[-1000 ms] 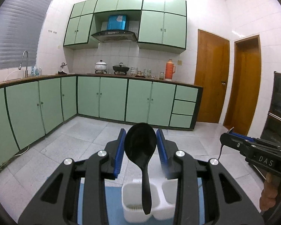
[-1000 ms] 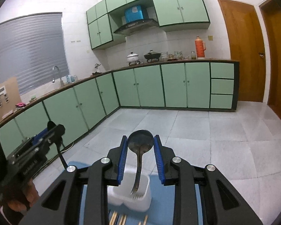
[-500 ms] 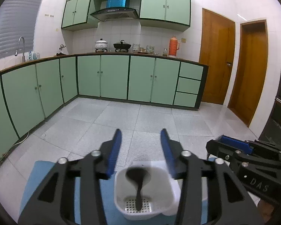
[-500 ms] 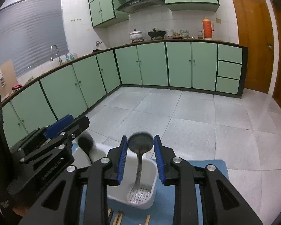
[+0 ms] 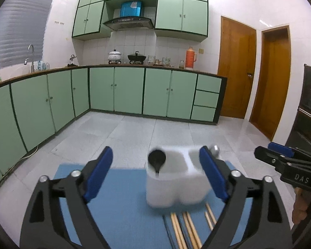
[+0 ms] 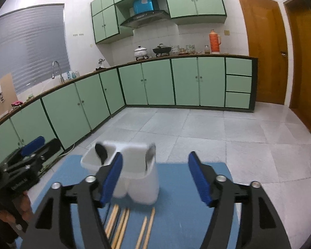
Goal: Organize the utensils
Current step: 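Lower both spoons into the white holder and open both tools, then withdraw both tools and move toward the chopsticks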
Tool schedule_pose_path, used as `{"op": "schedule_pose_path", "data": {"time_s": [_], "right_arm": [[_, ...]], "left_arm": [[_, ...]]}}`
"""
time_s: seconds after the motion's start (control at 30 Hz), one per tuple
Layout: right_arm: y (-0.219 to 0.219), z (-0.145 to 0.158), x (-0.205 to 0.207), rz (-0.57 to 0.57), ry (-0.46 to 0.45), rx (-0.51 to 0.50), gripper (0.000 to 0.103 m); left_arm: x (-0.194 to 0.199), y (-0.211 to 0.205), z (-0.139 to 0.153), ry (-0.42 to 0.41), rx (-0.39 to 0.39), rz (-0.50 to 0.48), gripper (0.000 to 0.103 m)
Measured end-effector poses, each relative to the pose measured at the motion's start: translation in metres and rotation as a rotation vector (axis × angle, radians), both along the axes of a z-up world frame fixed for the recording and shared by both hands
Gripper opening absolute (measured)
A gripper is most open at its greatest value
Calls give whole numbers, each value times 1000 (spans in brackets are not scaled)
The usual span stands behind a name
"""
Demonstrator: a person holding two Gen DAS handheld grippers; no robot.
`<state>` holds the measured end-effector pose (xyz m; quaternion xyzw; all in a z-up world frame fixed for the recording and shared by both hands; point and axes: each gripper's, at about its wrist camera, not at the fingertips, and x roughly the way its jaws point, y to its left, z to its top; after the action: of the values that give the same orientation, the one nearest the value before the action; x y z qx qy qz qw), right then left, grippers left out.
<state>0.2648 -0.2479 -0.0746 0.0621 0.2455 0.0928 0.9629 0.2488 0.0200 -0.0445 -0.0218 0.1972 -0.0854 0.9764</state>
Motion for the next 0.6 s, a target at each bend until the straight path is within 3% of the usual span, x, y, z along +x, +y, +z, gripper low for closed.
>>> {"op": "schedule_pose_path", "data": {"time_s": [0.3, 0.53, 0.6], "right_arm": [[-8, -54, -99, -59, 102, 2, 97], [4, -103, -141, -26, 236, -26, 97], [9, -112, -148, -22, 257, -51, 89]], "left_arm": [[-83, 19, -57, 192, -11, 20, 95], [-119, 28, -93, 301, 35, 20, 95], [-126, 32, -101, 319, 42, 25, 95]]}}
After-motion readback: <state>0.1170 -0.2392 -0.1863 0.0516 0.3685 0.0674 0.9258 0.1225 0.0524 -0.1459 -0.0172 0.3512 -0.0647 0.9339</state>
